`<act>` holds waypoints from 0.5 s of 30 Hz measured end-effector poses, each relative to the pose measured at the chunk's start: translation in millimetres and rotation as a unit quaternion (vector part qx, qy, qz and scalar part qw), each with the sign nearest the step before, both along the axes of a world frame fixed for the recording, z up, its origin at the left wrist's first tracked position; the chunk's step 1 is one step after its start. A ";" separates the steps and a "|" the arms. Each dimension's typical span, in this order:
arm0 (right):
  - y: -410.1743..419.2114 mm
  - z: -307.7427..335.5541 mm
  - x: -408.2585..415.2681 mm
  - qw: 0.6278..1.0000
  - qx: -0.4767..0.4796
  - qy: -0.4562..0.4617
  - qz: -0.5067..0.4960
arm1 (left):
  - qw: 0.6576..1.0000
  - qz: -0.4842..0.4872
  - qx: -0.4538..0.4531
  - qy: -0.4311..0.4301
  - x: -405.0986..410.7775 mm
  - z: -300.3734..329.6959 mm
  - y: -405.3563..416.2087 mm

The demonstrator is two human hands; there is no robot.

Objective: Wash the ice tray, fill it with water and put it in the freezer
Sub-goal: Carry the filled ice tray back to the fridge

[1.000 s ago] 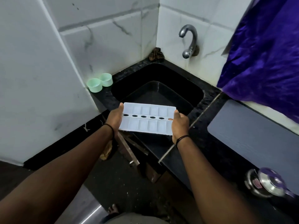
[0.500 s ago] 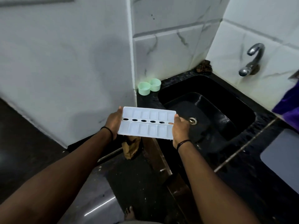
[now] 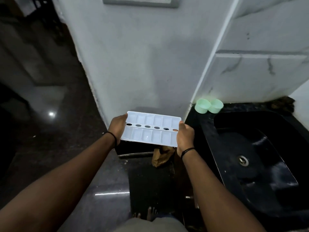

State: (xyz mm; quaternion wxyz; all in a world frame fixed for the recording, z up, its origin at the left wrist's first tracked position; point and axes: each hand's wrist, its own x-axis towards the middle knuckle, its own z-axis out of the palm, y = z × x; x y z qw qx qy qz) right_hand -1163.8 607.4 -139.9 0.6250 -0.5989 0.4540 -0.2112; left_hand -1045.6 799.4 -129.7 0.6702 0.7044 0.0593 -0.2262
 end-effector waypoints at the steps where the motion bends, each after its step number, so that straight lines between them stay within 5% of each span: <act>1: 3.1 -3.3 7.4 1.000 -0.012 0.003 0.019 | 1.000 0.018 0.000 0.002 1.4 -1.1 7.4; 15: 89.1 -26.5 79.1 0.982 0.008 0.004 0.191 | 0.979 0.202 0.039 0.006 -1.1 -24.3 117.1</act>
